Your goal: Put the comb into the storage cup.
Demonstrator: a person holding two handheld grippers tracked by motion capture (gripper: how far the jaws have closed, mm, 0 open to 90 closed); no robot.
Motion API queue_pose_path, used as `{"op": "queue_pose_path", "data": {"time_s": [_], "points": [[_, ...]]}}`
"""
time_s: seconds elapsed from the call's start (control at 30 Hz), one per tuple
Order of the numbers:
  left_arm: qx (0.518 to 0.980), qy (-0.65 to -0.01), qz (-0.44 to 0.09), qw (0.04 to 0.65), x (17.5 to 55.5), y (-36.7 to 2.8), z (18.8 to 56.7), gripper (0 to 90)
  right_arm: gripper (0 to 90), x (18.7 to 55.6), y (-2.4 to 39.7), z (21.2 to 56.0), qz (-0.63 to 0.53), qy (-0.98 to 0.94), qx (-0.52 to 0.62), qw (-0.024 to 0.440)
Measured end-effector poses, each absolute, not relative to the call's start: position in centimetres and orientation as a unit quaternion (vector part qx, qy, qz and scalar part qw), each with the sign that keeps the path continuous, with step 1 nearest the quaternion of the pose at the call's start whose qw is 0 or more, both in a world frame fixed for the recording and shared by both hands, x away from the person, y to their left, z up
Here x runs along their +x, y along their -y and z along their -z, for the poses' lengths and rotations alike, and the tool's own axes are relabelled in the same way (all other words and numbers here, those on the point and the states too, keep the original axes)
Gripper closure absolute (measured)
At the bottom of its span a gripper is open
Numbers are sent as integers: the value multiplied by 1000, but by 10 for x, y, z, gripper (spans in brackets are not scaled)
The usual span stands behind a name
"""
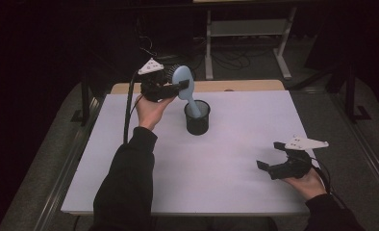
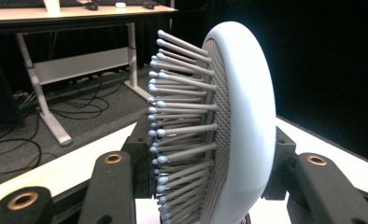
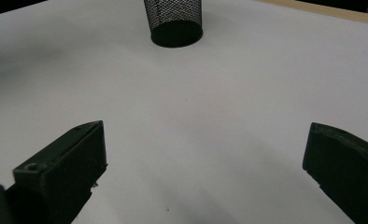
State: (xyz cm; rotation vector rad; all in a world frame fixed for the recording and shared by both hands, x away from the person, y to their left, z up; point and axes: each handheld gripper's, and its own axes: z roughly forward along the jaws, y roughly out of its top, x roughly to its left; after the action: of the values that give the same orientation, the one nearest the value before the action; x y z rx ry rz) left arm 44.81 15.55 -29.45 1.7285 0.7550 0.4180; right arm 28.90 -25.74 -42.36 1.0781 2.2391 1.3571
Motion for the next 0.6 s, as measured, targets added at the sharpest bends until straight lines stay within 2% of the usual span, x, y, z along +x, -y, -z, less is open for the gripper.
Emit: {"op": "queue_pose_path", "data": {"time_s": [0.6], "points": [[728, -343, -160, 572, 453, -156, 319, 511, 0, 288, 259, 425, -473, -781, 378, 156]]}}
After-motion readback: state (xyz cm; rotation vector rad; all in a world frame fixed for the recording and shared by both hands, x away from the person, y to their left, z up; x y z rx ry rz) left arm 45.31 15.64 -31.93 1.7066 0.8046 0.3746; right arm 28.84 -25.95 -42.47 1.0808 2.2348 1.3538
